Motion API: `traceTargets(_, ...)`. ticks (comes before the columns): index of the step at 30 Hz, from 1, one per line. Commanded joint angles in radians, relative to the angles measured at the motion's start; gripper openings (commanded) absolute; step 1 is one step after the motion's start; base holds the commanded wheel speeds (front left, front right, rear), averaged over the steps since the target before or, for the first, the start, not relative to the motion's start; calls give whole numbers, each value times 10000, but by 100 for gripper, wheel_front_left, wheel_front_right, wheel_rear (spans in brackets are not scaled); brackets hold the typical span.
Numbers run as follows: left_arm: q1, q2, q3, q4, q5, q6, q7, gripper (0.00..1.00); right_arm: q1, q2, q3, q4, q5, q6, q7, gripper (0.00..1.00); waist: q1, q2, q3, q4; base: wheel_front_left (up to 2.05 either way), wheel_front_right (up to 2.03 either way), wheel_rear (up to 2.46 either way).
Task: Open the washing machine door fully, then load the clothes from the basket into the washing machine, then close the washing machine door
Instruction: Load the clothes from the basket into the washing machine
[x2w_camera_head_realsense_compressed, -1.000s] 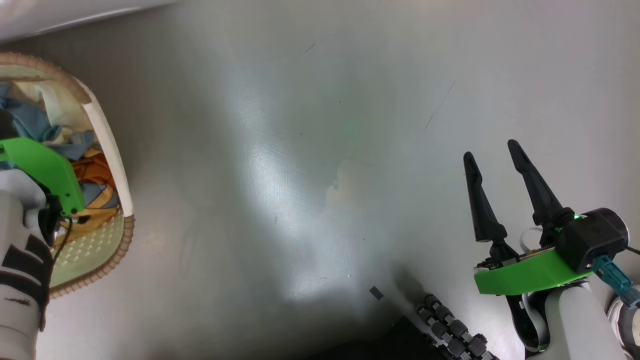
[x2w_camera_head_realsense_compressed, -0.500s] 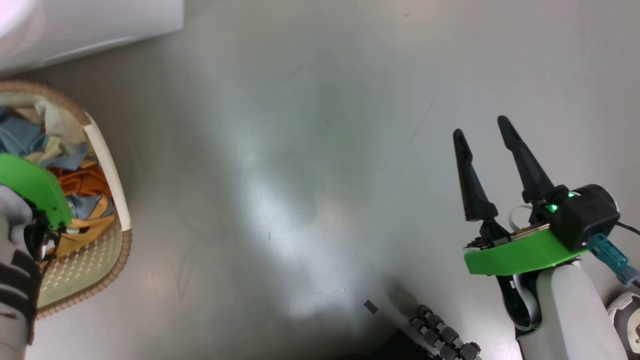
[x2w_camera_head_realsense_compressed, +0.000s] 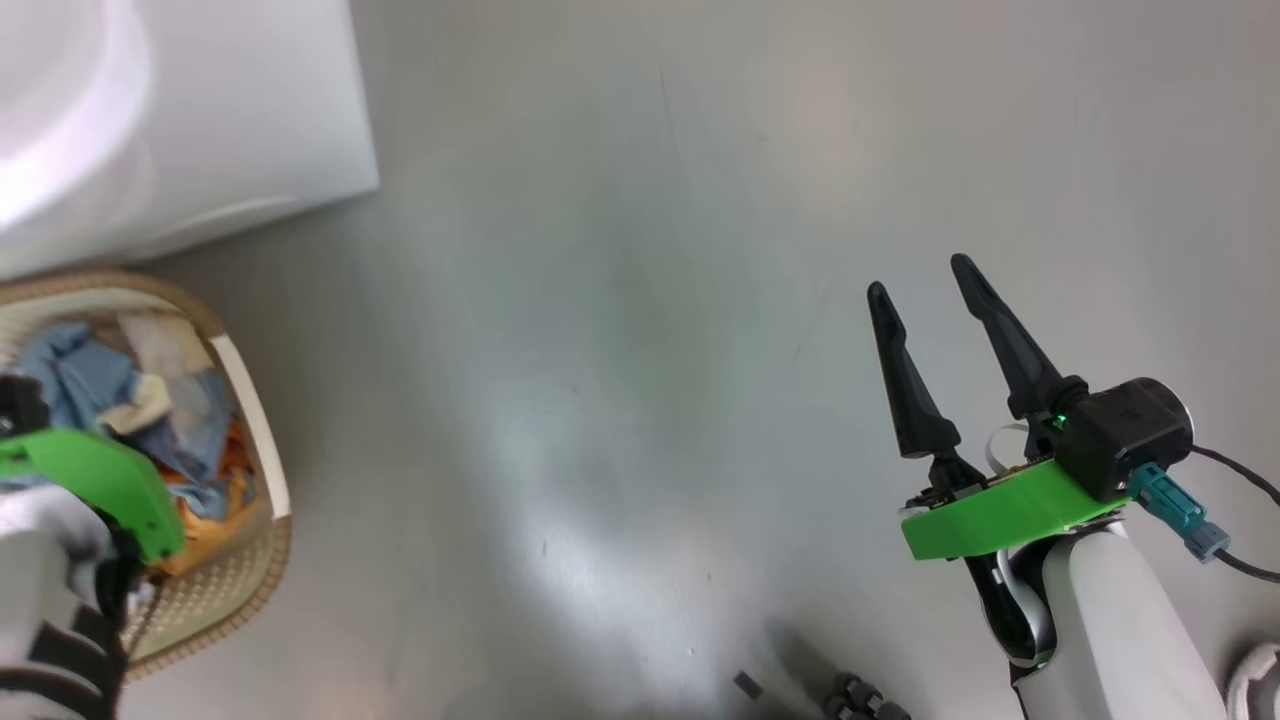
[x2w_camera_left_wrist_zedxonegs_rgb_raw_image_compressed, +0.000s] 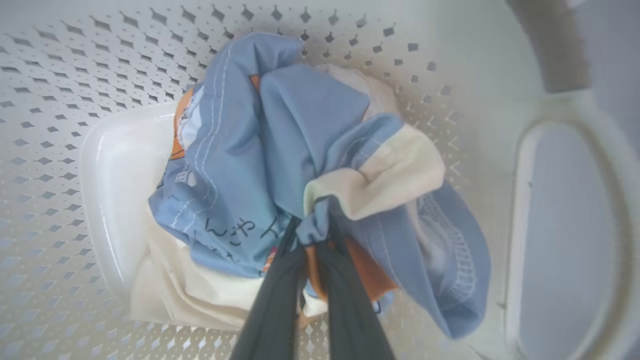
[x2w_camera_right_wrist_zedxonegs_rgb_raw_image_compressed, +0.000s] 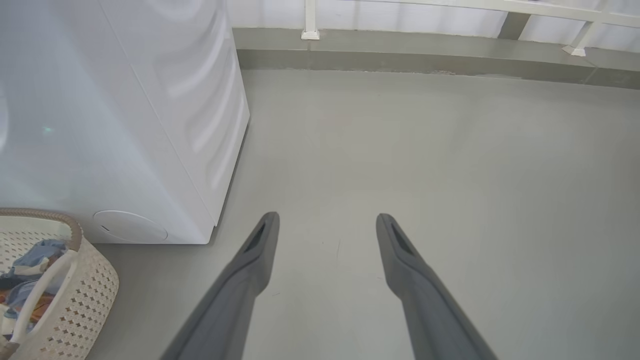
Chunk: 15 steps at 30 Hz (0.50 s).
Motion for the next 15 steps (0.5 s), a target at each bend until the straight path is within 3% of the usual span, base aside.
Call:
traceTargets(1,350,338,186,-54,-120,-33,-132,0,276,-51,193,-155,-70,16,-48,100,0,-1,-730,233,0,0,0)
traceTargets(15,2409,-527,-58,-54,-221,-260,-2059,0,959,-51,243,643,-590,16,-48,100,0,-1,-3440,1349,0,0,0)
